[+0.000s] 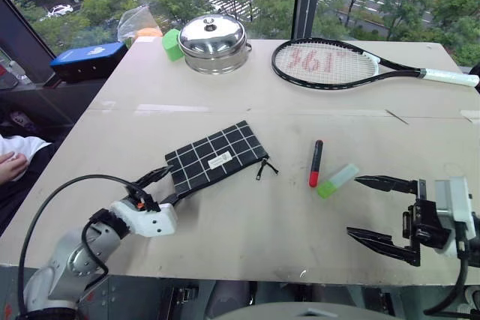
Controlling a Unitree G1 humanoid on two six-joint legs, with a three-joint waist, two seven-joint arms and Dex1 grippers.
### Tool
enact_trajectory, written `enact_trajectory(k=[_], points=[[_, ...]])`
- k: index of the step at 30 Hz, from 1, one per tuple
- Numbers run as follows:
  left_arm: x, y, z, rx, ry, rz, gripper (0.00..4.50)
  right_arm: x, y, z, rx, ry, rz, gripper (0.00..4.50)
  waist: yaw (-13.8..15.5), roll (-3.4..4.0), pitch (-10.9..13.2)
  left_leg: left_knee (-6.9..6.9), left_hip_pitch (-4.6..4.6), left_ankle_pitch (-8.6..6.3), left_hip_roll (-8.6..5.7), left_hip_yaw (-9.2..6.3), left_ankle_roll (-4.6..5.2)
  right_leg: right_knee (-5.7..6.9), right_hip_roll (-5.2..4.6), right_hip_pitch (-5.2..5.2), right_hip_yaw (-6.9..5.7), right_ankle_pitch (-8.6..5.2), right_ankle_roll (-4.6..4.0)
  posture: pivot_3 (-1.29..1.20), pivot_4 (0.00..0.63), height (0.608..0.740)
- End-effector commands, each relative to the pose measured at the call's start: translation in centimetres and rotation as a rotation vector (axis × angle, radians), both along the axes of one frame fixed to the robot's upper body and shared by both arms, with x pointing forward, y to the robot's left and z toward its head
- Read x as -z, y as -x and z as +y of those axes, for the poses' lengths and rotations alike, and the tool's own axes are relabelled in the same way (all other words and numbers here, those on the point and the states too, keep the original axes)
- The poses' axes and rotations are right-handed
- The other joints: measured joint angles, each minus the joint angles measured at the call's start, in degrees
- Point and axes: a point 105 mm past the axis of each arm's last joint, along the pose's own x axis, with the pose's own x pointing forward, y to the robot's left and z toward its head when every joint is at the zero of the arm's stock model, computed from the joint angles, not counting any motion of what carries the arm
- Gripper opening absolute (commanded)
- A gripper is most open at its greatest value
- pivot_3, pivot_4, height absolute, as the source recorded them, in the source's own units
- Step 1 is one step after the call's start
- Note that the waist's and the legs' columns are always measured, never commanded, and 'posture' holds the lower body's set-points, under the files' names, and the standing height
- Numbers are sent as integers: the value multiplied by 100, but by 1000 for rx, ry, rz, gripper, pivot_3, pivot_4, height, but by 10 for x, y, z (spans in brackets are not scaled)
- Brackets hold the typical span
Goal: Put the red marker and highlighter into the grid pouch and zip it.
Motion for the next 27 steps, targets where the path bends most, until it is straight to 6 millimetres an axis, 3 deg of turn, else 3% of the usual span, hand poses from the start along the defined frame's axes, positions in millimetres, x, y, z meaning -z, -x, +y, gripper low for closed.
enact_trajectory(k=[1,5,11,16,17,20,21,22,27], points=[[25,-5,-2,9,-6,130,1706,-6,4,9,-17,-19,-38,4500,16,2,-1,0,-1,0,0,-1,0,0,0,0,-1,0,-1,0,150,740],[22,-15,-7,43,-3,139,85,-6,4,11,-3,-22,-45,4500,79,65,-31,0,0,0,-6,3,0,0,-11,2,-3,0,0,0,150,740],[9,-24,-11,69,13,147,85,-5,3,13,22,-26,-54,4500,114,77,-27,-6,33,-14,-7,2,-25,0,-18,29,-4,-2,3,0,150,740],[-3,-35,-26,111,15,132,85,-5,3,16,28,-32,-54,4500,138,79,-21,-6,29,-14,-9,2,-25,-1,-18,28,-10,-4,5,0,150,740],[-4,-38,-28,118,3,130,693,-4,3,16,30,-32,-54,4500,150,79,-18,-6,28,-14,-10,1,-25,-1,-18,28,-11,-4,5,0,150,740],[-3,-47,-37,138,-34,109,1902,-4,1,17,47,-39,-63,4500,154,25,7,-5,21,-14,-11,-5,-24,-1,-17,27,-21,-4,6,0,150,740],[-3,-50,-40,143,-46,97,2111,-5,1,18,50,-43,-65,4500,153,2,9,-2,19,-13,-9,-10,-24,-1,-14,27,-24,-4,6,0,150,740],[-2,-53,-41,144,-54,90,2645,-5,1,18,51,-44,-66,4500,139,-8,11,2,16,-13,-9,-10,-24,-2,-13,27,-25,-4,6,0,150,740],[2,-66,-48,154,-80,73,2645,-6,1,22,63,-44,-77,4500,104,-34,26,1,14,-1,-9,3,1,-10,-9,26,-6,-10,14,0,150,740]])
